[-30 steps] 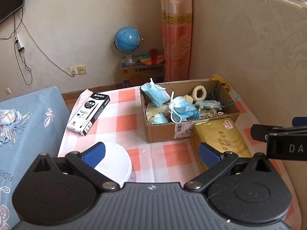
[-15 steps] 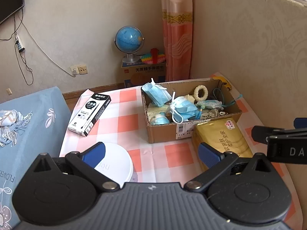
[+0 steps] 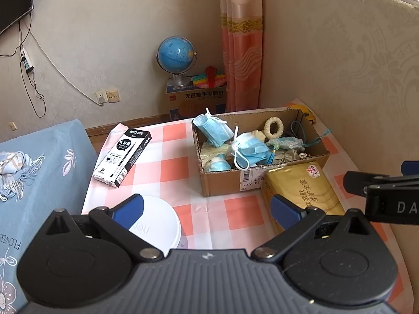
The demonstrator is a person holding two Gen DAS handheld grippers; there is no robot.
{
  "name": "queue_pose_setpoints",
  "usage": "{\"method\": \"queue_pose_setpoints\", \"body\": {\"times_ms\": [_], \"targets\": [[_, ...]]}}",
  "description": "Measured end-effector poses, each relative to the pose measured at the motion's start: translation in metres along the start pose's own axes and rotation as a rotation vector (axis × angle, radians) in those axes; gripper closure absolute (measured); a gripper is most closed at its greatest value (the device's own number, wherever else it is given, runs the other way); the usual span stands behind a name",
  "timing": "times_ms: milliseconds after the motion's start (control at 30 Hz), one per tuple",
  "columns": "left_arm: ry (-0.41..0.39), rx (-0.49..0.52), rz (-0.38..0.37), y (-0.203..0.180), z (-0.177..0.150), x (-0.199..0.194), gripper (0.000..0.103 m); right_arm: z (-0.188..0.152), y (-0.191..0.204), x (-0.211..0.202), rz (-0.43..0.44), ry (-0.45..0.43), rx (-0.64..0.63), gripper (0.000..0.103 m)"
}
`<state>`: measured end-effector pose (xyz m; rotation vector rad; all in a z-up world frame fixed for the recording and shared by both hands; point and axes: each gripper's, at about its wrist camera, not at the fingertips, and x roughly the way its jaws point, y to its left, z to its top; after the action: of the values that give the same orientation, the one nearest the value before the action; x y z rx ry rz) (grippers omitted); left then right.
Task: Organize soft objects
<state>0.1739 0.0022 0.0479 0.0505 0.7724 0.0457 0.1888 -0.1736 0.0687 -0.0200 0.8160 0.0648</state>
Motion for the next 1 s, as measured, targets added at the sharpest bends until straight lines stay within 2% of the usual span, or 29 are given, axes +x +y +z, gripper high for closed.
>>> {"method": "queue_pose_setpoints", "body": {"times_ms": [1000], "targets": [[-0.003, 0.002, 0.002, -0.0004, -0.0003, -0.0014, 0.001, -0.0017, 0.0017, -0.0019, 0.002, -0.003, 0.005, 0.0]]}}
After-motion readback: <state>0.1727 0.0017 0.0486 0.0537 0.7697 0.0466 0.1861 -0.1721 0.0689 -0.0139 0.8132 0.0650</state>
